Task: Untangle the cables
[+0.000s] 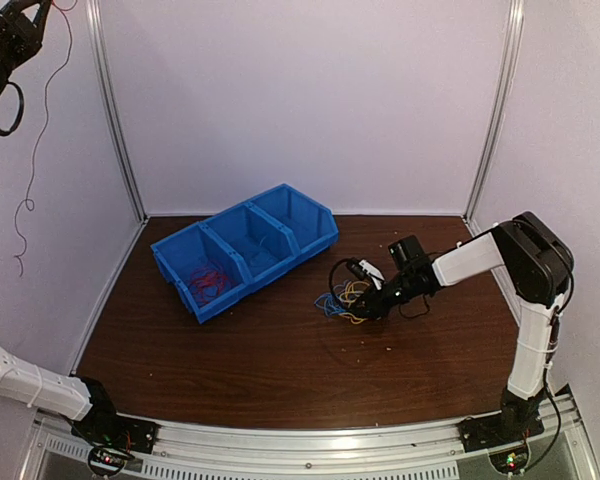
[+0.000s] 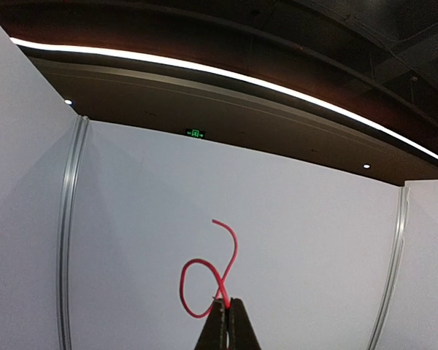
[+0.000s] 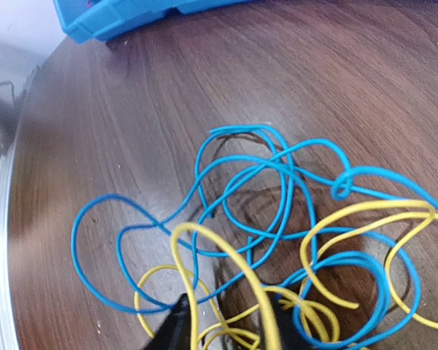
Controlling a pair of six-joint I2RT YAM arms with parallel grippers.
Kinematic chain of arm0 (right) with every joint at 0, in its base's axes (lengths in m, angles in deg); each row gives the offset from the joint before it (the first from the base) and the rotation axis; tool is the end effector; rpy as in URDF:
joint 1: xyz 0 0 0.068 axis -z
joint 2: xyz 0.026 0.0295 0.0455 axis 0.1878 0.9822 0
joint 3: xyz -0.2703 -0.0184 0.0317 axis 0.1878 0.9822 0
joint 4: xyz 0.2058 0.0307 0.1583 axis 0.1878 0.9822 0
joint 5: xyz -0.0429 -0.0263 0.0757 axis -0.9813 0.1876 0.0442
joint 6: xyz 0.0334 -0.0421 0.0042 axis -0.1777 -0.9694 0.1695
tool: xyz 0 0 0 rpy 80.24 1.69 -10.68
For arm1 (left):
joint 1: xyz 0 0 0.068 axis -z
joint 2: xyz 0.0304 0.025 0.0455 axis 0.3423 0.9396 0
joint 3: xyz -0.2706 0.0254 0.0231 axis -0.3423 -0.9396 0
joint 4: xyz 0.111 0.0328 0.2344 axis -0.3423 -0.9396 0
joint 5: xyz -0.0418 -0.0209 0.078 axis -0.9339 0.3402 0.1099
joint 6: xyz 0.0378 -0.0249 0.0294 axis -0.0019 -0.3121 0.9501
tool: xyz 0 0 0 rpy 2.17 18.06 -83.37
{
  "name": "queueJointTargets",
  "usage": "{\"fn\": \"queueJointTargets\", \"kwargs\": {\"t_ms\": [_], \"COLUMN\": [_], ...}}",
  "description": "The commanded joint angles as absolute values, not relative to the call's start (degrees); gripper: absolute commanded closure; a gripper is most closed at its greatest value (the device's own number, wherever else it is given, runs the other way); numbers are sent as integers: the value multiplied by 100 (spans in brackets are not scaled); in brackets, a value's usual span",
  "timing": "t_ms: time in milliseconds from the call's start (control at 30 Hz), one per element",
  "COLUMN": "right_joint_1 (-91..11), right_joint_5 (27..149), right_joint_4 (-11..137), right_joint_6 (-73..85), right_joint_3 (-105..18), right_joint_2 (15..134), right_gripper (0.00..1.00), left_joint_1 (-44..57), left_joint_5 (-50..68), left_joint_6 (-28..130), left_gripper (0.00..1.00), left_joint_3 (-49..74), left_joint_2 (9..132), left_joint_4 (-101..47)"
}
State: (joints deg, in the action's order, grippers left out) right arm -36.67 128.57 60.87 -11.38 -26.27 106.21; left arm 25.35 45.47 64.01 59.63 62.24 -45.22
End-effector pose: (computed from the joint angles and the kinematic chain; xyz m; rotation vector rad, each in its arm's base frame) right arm 0.3233 0.1861 0.1122 -1.0786 2.1503 1.1634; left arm 0.0873 -0.0642 0.6485 -0.0547 1.0384 -0.4663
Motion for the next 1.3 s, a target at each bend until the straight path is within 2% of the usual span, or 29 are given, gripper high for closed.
{"fn": "queueJointTargets", "kwargs": {"t_ms": [0, 67, 200, 467, 633, 800, 867, 933, 1000, 1267], "right_joint_1": [-3635, -3595, -3431, -3197, -2979, -2787, -2717, -2672, -2563, -2458], "right_joint_5": [12870, 12743, 12674, 12449, 12408, 11961, 11415, 10875, 10832, 11643], "right_joint_4": [7060, 7620, 8025, 8849, 8827, 8113, 7124, 6395, 6256, 6775], "right_joint_6": [-1526, -1784, -2076, -2522, -2368, -2190, -2044, -2181, -2217, -2176], "right_joint_3": [-3243, -3549, -3737, -4116, -3973, -3113, -2376, -1661, -1406, -1864], "right_joint_2": [10445, 10185, 9490, 8762, 8276, 7462, 6915, 6592, 6638, 7340], "right_gripper": [56, 47, 41, 38, 37, 37, 37, 32, 30, 30], "left_joint_1": [2498, 2498, 2498, 2498, 2498, 2498, 2497, 2491, 2483, 2368], "left_joint_5": [4674, 4677, 4621, 4420, 4208, 4319, 4421, 4554, 4674, 4871], "left_joint_6": [6363, 6295, 5994, 5828, 5935, 6216, 6468, 6618, 6740, 6805], "left_gripper": [100, 100, 100, 100, 100, 100, 100, 100, 100, 100], "left_joint_3": [5537, 5314, 4884, 4237, 4979, 5580, 5727, 5961, 6162, 6323], "left_joint_2": [6286, 6262, 6194, 6176, 6886, 7425, 7531, 7652, 7757, 7800], "left_joint_4": [-4489, -4576, -4703, -4742, -5565, -5961, -5920, -5901, -5858, -5723]}}
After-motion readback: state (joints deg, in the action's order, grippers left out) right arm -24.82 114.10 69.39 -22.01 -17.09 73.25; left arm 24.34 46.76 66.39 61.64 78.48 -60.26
